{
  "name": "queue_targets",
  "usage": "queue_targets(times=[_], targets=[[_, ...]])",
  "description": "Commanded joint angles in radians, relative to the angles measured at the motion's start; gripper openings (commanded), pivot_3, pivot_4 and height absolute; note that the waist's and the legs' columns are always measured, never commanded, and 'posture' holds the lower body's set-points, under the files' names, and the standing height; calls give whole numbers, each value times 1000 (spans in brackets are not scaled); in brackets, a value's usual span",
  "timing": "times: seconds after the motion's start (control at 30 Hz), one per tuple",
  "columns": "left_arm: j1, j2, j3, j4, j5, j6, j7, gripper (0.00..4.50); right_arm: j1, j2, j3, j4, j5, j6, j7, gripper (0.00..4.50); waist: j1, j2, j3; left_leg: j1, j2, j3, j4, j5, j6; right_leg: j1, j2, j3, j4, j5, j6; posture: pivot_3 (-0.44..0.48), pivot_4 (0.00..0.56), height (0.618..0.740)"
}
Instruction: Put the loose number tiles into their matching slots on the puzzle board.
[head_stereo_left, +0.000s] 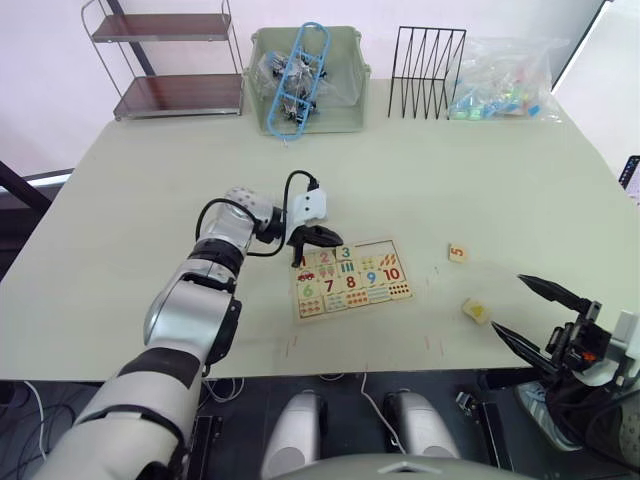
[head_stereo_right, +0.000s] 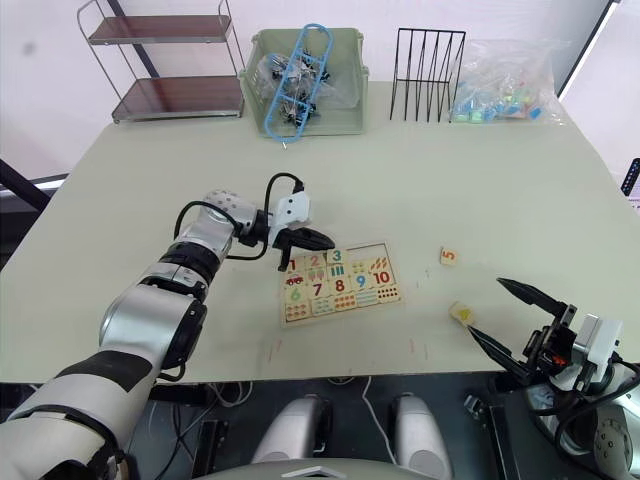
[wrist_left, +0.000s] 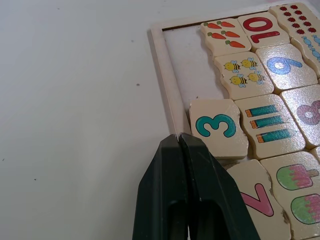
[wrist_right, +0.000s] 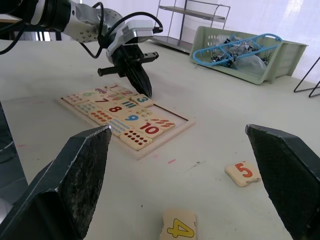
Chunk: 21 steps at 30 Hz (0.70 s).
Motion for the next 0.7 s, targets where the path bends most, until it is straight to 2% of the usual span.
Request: queue_targets(times=[0.03, 0.7], targets=[[-35, -3, 8, 0, 1, -18, -1, 58, 2, -13, -25, -15, 16, -6, 4, 4500, 0, 0, 0, 0, 0, 0, 0, 0, 0, 0, 0, 0, 0, 0, 0, 0, 150, 740], [-21, -5, 2, -3, 10, -38, -38, 58, 1, -15, -22, -5, 8, -12, 15, 4500, 0, 0, 0, 0, 0, 0, 0, 0, 0, 0, 0, 0, 0, 0, 0, 0, 150, 740]])
